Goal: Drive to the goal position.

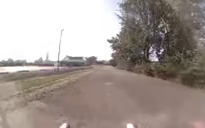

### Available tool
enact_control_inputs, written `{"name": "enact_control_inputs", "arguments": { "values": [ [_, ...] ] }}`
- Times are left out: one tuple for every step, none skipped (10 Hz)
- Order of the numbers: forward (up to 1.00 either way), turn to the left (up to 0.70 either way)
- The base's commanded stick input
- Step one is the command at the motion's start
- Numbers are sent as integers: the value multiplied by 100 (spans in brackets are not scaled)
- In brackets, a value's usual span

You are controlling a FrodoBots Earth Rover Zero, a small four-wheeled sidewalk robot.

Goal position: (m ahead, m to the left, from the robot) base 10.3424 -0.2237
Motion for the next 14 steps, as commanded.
{"name": "enact_control_inputs", "arguments": {
  "values": [
    [70, 0],
    [70, 0],
    [70, 0],
    [70, 0],
    [70, 0],
    [70, 0],
    [70, 0],
    [70, -21],
    [70, -35],
    [70, -35],
    [70, -35],
    [70, -35],
    [70, -35],
    [70, -27]
  ]
}}
